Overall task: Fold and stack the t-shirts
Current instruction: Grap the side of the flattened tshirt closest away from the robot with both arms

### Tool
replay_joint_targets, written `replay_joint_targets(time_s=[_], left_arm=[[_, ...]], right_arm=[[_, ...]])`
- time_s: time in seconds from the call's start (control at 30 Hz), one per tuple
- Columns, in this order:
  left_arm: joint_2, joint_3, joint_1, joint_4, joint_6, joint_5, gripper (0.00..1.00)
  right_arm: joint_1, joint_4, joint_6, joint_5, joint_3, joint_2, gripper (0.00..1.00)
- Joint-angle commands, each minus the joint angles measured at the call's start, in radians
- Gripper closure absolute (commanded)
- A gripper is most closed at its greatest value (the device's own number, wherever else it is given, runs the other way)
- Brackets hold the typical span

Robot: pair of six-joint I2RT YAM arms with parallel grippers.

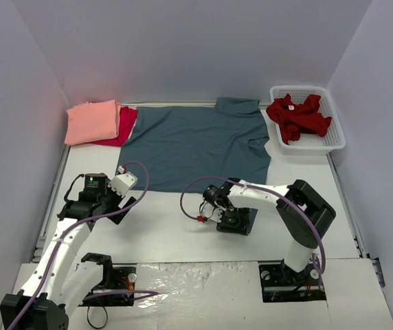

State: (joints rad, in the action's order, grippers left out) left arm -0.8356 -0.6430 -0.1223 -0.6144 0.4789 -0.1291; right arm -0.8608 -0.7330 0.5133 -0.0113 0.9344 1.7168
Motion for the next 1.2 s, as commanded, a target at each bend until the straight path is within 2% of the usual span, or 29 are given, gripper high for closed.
replay_joint_targets(time_s=[0.0, 0.13, 0.27, 0.63, 0.73, 0.77, 0.93, 1.17], left_arm=[[0.009, -0.023, 0.006, 0.007, 0.006, 0.013, 0.06], [0.006, -0.023, 0.006, 0.005, 0.006, 0.011, 0.06], [0.007, -0.024, 0.006, 0.004, 0.007, 0.013, 0.06], [0.015, -0.023, 0.006, -0.004, 0.010, 0.013, 0.06], [0.013, -0.026, 0.006, -0.005, 0.013, 0.010, 0.06], [0.013, -0.026, 0.006, -0.007, 0.013, 0.009, 0.05], [0.016, -0.032, 0.004, -0.011, 0.026, 0.008, 0.06], [0.013, -0.053, 0.006, -0.015, 0.072, 0.019, 0.06]], right_arm=[[-0.017, -0.040, -0.018, 0.001, 0.018, 0.007, 0.59], [-0.018, -0.020, -0.036, 0.001, 0.014, 0.018, 0.63], [-0.032, 0.000, -0.058, -0.009, 0.006, 0.049, 0.72], [-0.035, 0.010, -0.076, -0.033, 0.003, 0.061, 0.82], [-0.035, 0.006, -0.082, -0.041, 0.004, 0.046, 0.88], [-0.035, 0.000, -0.084, -0.047, 0.006, 0.035, 0.92], [-0.035, -0.042, -0.085, -0.052, 0.021, -0.014, 1.00], [-0.029, -0.085, -0.082, -0.052, 0.034, -0.078, 1.00]])
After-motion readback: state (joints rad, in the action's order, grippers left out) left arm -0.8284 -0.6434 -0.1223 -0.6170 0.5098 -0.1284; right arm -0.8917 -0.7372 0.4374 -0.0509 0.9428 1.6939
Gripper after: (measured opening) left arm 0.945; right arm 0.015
